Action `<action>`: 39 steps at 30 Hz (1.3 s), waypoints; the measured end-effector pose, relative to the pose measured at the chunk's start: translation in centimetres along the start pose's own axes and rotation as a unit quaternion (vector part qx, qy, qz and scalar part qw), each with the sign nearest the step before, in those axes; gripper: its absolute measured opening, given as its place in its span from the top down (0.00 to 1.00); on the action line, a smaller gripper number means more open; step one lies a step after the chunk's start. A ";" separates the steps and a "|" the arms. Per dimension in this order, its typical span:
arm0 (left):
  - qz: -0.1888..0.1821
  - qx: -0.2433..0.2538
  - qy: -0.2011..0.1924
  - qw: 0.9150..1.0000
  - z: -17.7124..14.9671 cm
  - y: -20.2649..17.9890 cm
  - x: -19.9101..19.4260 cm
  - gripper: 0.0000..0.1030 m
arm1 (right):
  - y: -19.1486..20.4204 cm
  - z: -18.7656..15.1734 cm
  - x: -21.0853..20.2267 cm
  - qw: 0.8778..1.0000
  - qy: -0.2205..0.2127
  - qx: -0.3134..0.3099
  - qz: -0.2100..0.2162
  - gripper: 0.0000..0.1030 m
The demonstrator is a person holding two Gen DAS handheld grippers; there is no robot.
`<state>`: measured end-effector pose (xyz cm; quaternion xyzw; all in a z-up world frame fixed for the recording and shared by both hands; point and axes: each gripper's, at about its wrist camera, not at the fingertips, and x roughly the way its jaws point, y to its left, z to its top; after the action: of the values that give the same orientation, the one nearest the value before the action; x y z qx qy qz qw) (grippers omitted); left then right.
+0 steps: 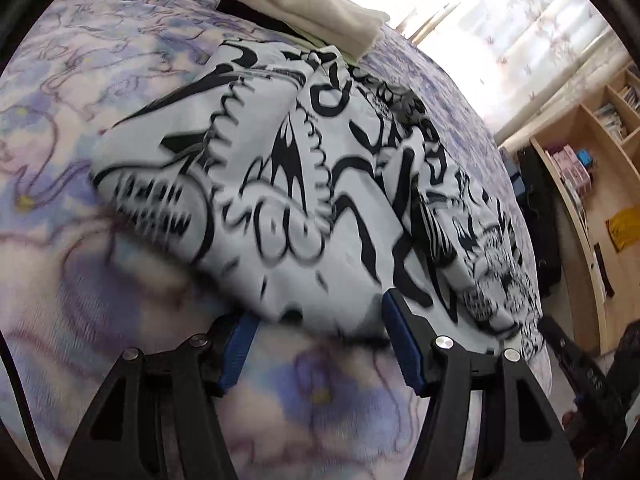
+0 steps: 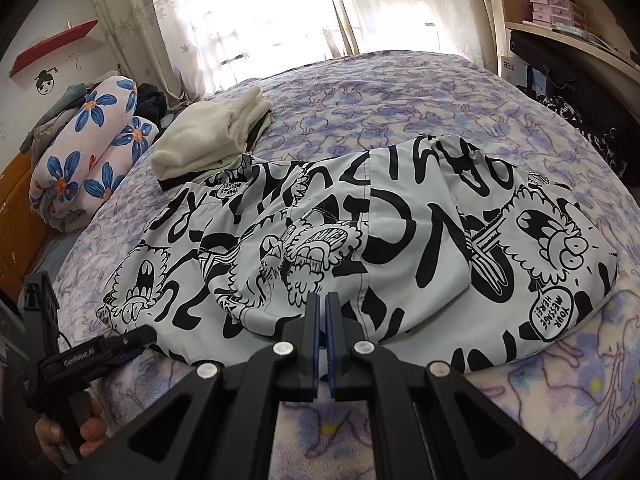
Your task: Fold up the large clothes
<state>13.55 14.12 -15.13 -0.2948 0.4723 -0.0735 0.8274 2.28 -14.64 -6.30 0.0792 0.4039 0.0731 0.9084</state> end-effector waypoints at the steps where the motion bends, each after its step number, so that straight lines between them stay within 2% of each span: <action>1: 0.001 0.000 -0.003 1.000 0.3 0.0 0.3 0.40 | 0.0 0.1 0.1 1.000 0.000 -0.001 -0.001 0.98; 8: 0.005 0.001 -0.018 1.000 3.4 -0.5 3.3 0.40 | -0.2 1.8 0.7 1.000 -0.009 -0.007 -0.005 0.98; 10: 0.006 -0.002 -0.027 1.000 4.2 -0.8 3.7 0.51 | -0.2 2.7 0.9 1.000 -0.017 -0.008 -0.005 0.98; 12: -0.001 -0.007 -0.035 0.999 5.0 -0.8 3.8 0.71 | -0.2 3.8 1.1 1.000 -0.027 -0.010 -0.004 0.98; 14: -0.011 -0.003 -0.045 0.999 5.4 -0.9 3.5 0.83 | 0.0 5.0 1.7 0.999 -0.035 -0.015 -0.006 0.98; 17: 0.002 0.037 -0.071 0.997 5.5 -2.8 2.5 0.88 | 0.3 6.5 3.5 0.999 -0.040 -0.030 -0.010 0.98; 21: 0.007 0.085 -0.109 0.990 5.7 -6.3 0.3 0.90 | 1.2 6.9 6.7 0.999 -0.018 -0.049 0.009 0.98; 26: -0.018 0.137 -0.134 0.981 6.2 -10.2 -2.7 0.91 | 0.2 3.7 12.1 0.997 0.072 -0.038 0.015 0.98; 29: -0.029 0.180 -0.139 0.973 6.0 -13.9 -3.6 0.91 | -1.0 2.4 12.0 0.997 0.058 -0.012 0.043 0.98; 35: -0.052 0.250 -0.141 0.957 5.6 -21.5 -3.3 0.91 | -3.1 1.9 11.4 0.992 0.063 0.039 0.098 0.98; 39: -0.064 0.303 -0.134 0.941 4.4 -27.0 -2.2 0.91 | -4.5 0.9 9.5 0.986 0.068 0.065 0.135 0.98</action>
<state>20.22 -5.22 3.17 -0.0674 0.2927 -0.2260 0.9267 9.59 -17.19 -13.51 0.1869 0.4540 0.1739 0.8536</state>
